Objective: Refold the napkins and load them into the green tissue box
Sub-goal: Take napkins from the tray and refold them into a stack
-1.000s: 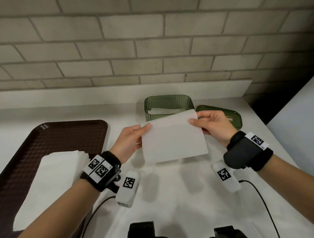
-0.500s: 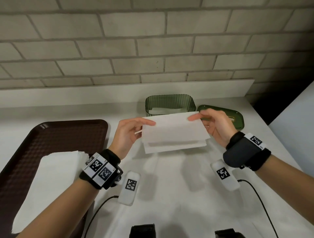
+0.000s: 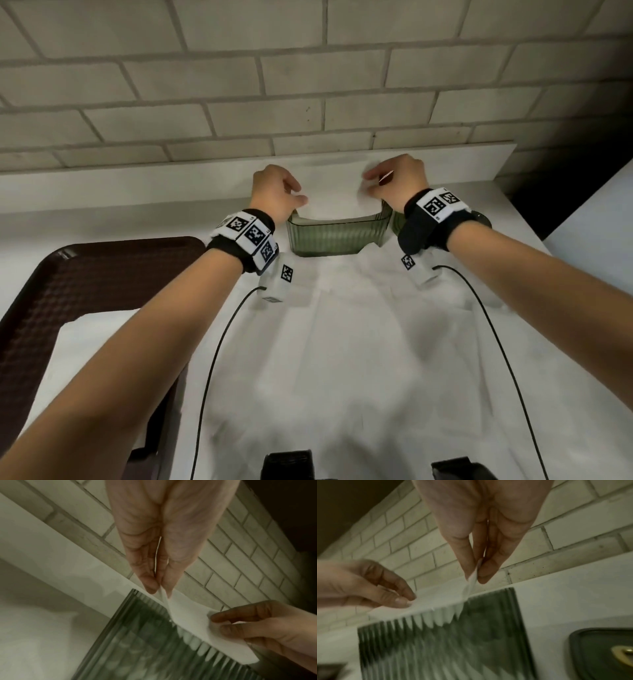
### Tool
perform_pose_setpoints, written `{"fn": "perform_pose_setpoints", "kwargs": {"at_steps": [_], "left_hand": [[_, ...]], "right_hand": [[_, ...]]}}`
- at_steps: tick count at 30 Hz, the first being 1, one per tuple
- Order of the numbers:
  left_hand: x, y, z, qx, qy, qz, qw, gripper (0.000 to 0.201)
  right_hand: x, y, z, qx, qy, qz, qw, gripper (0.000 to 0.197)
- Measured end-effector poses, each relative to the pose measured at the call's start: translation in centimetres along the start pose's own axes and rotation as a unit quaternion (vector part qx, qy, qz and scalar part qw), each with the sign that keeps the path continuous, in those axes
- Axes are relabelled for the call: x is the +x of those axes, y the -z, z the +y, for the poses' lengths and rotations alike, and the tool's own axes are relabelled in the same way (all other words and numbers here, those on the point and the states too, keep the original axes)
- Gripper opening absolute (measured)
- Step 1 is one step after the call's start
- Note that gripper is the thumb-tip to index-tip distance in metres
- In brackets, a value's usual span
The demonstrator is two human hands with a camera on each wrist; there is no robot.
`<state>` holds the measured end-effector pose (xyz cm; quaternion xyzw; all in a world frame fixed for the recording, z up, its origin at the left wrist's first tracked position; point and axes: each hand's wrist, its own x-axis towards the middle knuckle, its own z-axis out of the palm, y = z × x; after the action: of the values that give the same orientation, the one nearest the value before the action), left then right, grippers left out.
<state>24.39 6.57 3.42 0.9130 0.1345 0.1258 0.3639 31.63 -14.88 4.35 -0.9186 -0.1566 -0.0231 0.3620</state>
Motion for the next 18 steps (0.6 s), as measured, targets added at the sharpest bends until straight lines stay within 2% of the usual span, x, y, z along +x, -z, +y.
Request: {"fn": "perform_pose_setpoints", "kwargs": {"at_steps": [4,11,13,16,18], "left_hand": [[0.7,-1.7,-0.8,0.094,0.0,-0.073,0.993,0.02],[0.5,-2.1,0.7,0.213,-0.024,-0.114,0.97,0.022],[-0.3,-1.7,1.0,0.251,-0.058,-0.101,0.961,0.021],[-2.3,-0.6,1.0,0.251,-0.106,-0.054,0.961,0.019],[-4.4,0.2,0.7,0.219,-0.126,-0.037,0.967,0.017]], "right_hand": [[0.3,-1.5,1.5,-0.078,-0.011,-0.055,0.995,0.03],[0.2,-2.3,0.7,-0.163,0.022,-0.139,0.976,0.029],[0.2,-2.1,0.0,-0.186,0.034,-0.137,0.972,0.028],[-1.4,-1.6,-1.4,-0.158,0.115,-0.085,0.977,0.019],[-3.7,-1.6,-2.4,-0.117,0.171,-0.105,0.973,0.015]]}}
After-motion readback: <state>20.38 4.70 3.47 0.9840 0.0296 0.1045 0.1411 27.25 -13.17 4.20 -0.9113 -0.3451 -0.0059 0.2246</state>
